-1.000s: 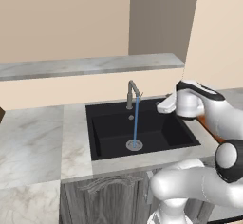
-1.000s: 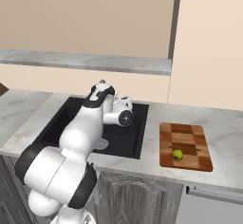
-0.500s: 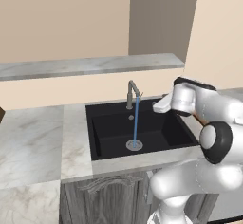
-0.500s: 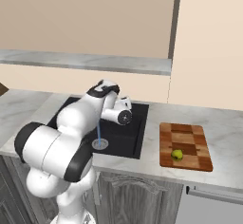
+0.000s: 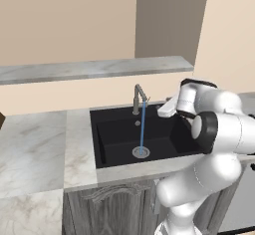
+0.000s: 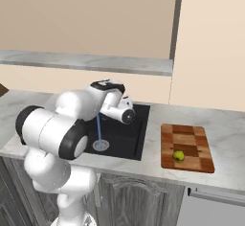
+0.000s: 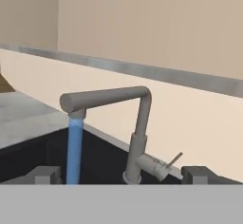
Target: Pick the pear from the sink and place it on the cutting board to airdry. Then turn off the sink faucet.
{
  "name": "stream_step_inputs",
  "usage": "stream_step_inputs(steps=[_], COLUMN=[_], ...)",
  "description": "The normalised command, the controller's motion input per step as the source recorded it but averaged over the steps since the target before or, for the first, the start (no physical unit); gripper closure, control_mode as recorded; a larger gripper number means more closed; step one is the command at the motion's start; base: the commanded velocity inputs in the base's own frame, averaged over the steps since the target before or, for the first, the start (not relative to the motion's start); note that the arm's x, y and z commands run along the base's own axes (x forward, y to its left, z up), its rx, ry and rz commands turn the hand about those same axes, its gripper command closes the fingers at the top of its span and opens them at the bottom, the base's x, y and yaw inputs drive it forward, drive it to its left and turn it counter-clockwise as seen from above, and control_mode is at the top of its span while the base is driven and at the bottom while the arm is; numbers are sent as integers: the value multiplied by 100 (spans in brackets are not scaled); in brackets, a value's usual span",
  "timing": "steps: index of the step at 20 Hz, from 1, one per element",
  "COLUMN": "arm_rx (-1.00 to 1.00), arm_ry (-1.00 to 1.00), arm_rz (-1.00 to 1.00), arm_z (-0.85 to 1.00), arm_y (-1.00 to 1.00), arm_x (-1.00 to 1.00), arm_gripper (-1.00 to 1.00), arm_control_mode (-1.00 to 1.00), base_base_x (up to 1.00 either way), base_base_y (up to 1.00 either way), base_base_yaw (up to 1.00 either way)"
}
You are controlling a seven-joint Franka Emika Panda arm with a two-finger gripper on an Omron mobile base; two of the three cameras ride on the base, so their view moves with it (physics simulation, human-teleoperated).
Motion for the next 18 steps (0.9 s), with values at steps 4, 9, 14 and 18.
stream_step_inputs(steps=[4, 9, 14, 18], arm_rx=[0, 0, 0, 0], arm_ry=[0, 0, 0, 0], arm_rz=[7, 5, 4, 3], arm_z=[0, -3, -10, -18], arm_y=[0, 0, 0, 0], arm_x=[27, 25, 22, 23], arm_gripper=[-100, -100, -100, -100], arm_control_mode=[-100, -100, -100, -100], base_base_x=[0, 0, 0, 0], base_base_y=[0, 0, 0, 0], base_base_yaw=[0, 0, 0, 0])
